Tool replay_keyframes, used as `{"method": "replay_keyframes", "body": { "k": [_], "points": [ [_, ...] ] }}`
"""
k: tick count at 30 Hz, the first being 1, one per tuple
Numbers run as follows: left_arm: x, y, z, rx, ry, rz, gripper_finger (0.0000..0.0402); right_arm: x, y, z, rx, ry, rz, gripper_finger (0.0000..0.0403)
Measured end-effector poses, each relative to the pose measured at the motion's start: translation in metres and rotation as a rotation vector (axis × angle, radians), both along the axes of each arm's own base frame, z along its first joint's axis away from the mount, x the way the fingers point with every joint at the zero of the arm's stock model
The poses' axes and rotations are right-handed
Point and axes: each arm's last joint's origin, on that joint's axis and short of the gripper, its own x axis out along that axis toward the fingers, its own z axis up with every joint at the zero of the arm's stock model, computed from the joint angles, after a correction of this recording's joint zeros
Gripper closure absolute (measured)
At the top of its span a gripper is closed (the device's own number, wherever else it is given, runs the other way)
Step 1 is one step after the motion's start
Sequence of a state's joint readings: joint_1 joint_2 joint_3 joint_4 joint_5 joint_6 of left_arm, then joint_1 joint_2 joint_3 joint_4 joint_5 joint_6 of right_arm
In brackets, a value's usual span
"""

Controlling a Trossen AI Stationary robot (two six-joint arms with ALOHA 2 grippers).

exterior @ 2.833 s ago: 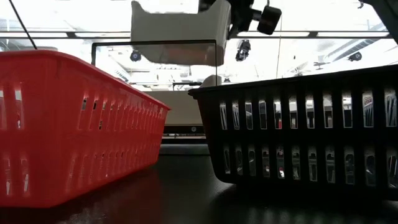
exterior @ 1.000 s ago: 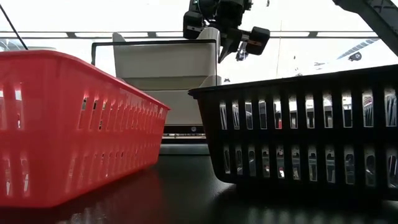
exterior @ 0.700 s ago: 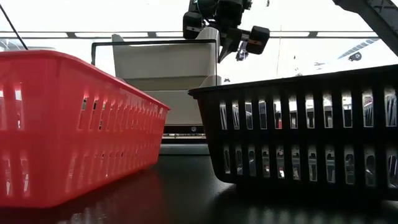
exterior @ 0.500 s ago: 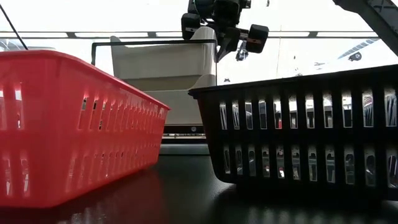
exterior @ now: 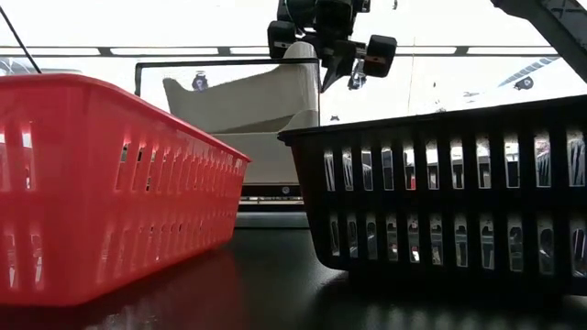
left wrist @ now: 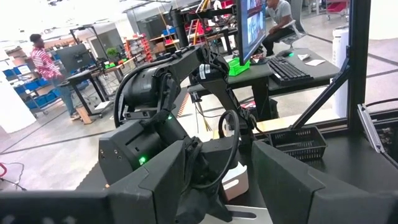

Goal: Stack baskets on shelf by color
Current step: Stack the bottom gray bin on top of the gray bin on the shelf

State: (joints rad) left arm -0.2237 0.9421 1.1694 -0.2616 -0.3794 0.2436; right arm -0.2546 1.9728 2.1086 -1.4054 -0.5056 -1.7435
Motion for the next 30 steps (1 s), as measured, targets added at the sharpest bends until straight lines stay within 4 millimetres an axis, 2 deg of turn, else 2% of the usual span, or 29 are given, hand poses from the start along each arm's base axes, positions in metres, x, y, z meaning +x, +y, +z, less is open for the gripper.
{"method": "replay_keyframes", "body": {
  "k": [15,24,30],
  "points": [
    [0.000,0.000,-0.001,0.000,0.002,0.000,0.0228,0.001,0.002,0.001,0.008,0.007,-0.024,0.0314],
    [0.001,0.000,-0.003,0.001,0.010,0.000,0.0228,0.003,0.002,0.006,0.028,0.016,-0.124,0.0280],
    [0.003,-0.001,-0.006,0.002,0.019,0.000,0.0228,0.003,0.001,0.017,0.013,0.009,-0.172,0.0267]
  ]
}}
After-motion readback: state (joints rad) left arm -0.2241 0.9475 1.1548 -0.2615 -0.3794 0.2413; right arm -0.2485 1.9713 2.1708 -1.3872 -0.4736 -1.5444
